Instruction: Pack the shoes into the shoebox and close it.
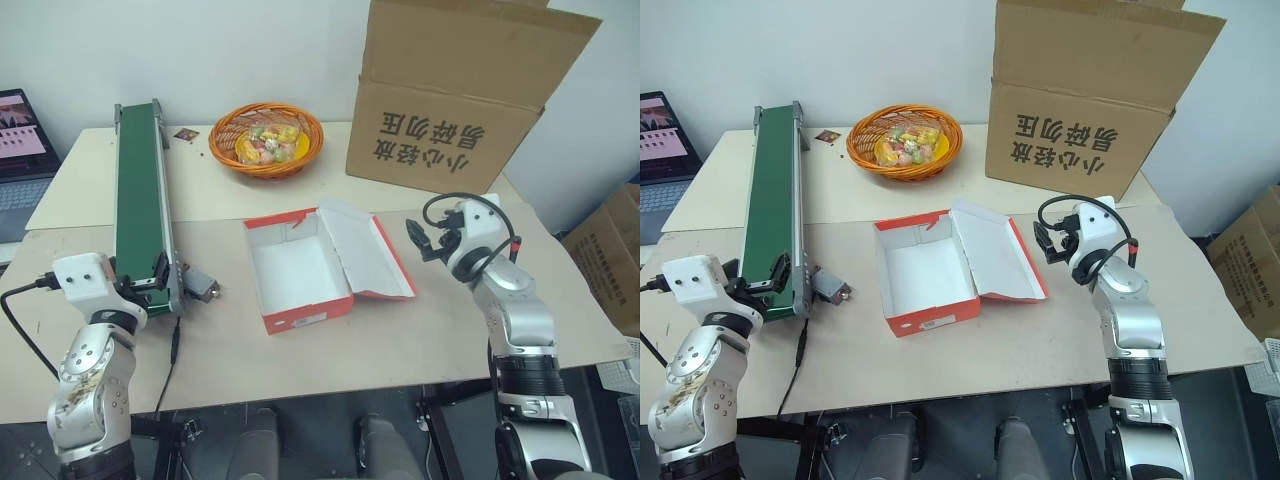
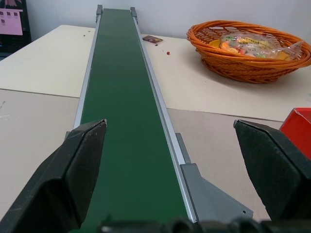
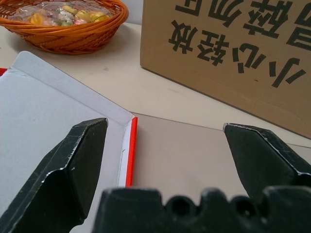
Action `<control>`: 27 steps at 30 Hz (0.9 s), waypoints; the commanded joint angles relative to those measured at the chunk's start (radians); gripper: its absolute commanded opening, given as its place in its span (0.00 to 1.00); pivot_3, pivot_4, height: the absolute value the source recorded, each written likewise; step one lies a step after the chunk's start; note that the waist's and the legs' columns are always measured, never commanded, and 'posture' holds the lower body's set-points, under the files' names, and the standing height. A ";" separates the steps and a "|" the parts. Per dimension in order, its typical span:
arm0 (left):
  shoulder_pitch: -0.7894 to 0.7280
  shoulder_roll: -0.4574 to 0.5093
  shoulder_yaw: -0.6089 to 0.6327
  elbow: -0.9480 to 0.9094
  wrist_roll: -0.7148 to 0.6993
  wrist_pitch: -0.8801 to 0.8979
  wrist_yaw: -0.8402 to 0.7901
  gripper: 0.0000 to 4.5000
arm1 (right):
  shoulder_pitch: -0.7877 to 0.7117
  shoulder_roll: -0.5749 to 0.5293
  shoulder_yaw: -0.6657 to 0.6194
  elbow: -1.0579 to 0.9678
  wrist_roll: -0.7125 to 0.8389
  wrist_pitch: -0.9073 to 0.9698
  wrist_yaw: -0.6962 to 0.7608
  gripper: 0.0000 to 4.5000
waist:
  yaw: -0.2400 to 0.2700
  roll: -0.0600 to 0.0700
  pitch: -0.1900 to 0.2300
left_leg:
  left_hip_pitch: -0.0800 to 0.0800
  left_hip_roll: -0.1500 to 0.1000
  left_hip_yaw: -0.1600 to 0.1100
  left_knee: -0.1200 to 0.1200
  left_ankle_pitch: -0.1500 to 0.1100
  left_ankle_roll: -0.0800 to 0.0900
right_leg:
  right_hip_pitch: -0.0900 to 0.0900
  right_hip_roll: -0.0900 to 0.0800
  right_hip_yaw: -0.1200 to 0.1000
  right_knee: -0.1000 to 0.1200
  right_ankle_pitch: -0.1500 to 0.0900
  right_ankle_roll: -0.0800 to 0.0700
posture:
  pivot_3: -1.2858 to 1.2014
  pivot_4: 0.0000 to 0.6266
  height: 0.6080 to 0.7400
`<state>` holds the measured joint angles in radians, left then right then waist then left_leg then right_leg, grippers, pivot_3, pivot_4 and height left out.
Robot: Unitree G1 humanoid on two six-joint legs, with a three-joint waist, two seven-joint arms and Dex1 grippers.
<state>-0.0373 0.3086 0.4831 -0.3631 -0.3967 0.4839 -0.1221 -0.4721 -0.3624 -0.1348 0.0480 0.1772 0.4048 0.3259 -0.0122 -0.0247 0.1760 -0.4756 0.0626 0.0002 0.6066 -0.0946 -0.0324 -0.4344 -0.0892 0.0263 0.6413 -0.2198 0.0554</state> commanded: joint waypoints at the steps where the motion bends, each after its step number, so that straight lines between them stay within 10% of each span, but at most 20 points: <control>1: -0.010 0.015 -0.008 -0.034 0.005 -0.016 0.001 1.00 | -0.065 -0.010 0.005 0.011 -0.006 -0.016 0.008 1.00 | 0.000 0.000 0.000 | 0.000 0.000 0.000 0.000 0.000 0.000 | 0.000 0.000 0.000 0.000 0.000 0.000 | 0.52 0.24 0.76; 12: -0.031 0.009 -0.054 -0.025 0.011 -0.011 0.016 1.00 | -0.325 -0.056 0.362 -0.190 0.307 0.154 0.768 1.00 | -0.003 -0.002 -0.001 | 0.000 0.003 0.000 0.001 -0.004 0.001 | -0.001 0.003 0.000 0.004 -0.001 0.001 | 0.52 0.24 0.76; 27: -0.022 0.018 -0.043 -0.051 0.001 -0.005 0.029 1.00 | -0.519 0.245 0.427 0.279 0.022 -0.013 0.492 1.00 | 0.001 -0.007 -0.004 | -0.001 0.005 0.001 0.002 -0.005 -0.003 | -0.004 0.003 -0.001 0.004 0.000 -0.002 | 0.52 0.24 0.76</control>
<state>-0.0624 0.3167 0.4214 -0.3631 -0.3911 0.4863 -0.0980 -0.9867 -0.1186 0.3028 0.3642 0.2053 0.4203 0.8113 -0.0115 -0.0312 0.1720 -0.4766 0.0676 0.0009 0.6084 -0.1000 -0.0354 -0.4379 -0.0858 0.0249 0.6455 -0.2195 0.0538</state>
